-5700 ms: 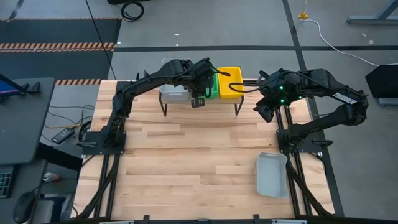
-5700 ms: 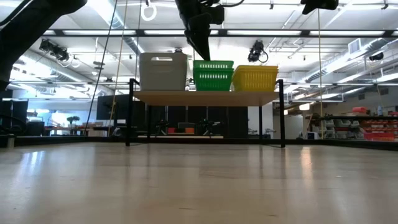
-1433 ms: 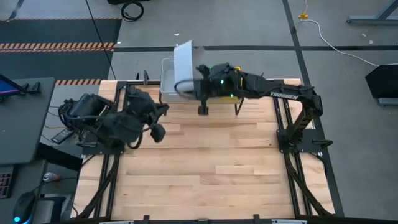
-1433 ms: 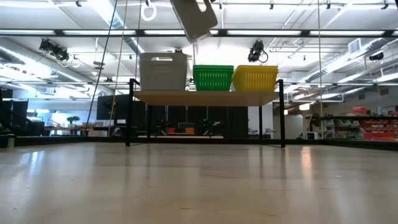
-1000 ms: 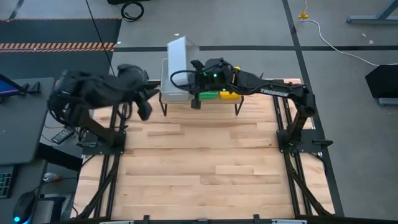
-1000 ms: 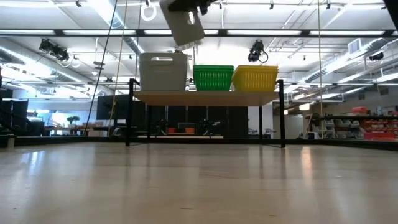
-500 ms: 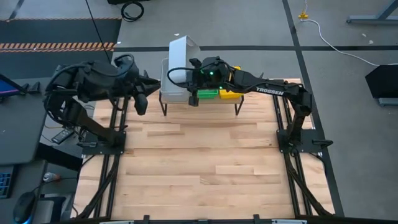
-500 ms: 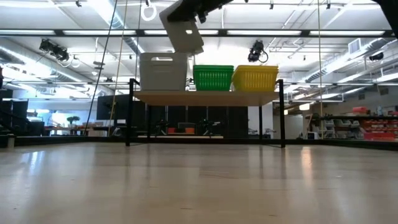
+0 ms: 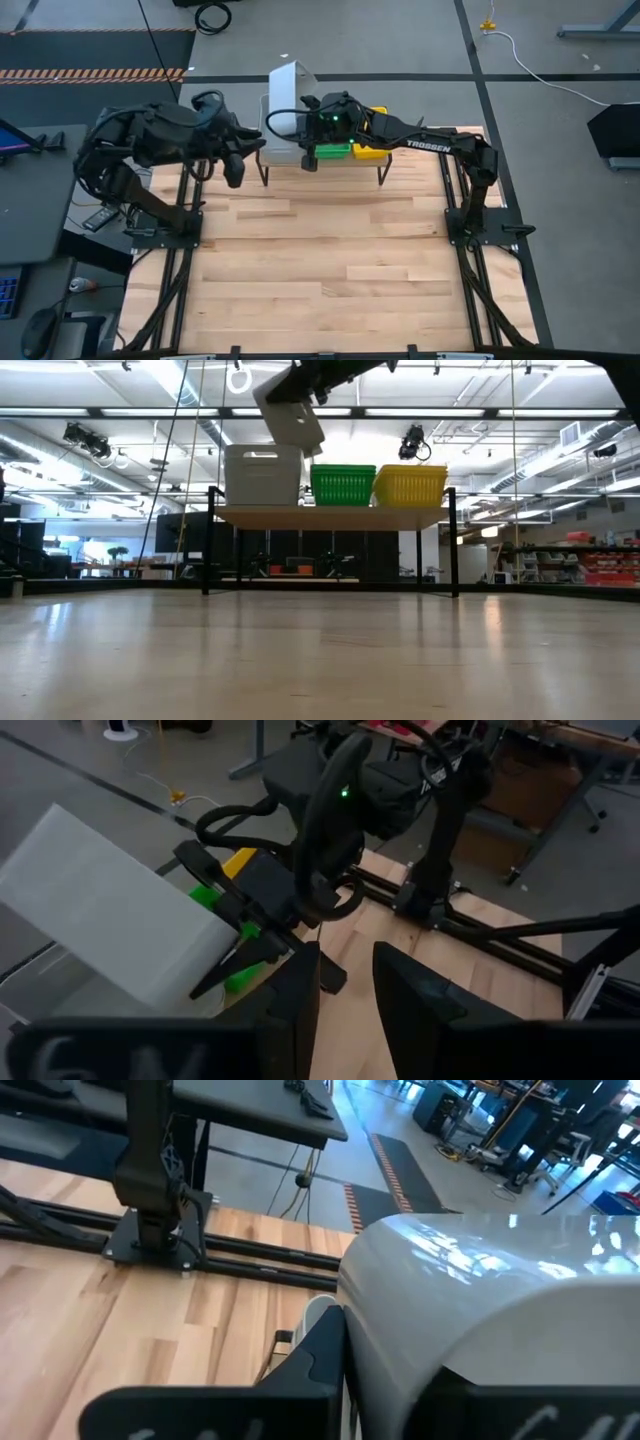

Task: Stack baskets on shelf by color
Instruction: Stack the gray bin on top of the gray bin on the shelf

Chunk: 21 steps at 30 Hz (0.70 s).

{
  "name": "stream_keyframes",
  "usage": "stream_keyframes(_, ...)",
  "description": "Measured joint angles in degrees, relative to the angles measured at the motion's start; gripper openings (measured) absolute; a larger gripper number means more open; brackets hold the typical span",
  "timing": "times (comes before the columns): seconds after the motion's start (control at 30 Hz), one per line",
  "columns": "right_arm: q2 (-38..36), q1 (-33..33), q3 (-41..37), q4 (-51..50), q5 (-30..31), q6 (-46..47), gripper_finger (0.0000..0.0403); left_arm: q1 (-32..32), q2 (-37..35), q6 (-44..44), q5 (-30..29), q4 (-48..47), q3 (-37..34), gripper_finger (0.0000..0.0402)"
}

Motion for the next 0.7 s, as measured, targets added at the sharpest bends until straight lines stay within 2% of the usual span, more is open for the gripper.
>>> stream_keyframes(0.2, 0.0, -0.1, 0.0, -0.7, 0.0, 0.1, 0.0040, 0.0, 0.2, 0.0, 0.0, 0.0, 0.0, 0.0101)
stream_keyframes(0.5, 0.0, -0.1, 0.0, -0.5, 0.5, 0.0, 0.0123, 0.0, 0.1, -0.5, 0.0, 0.0, 0.0, 0.0099)
stream_keyframes(0.7, -0.3, -0.1, 0.0, 4.6, 0.6, 0.0, 0.0163, 0.0, 0.1, -1.1, 0.0, -0.3, 0.0, 0.0099)
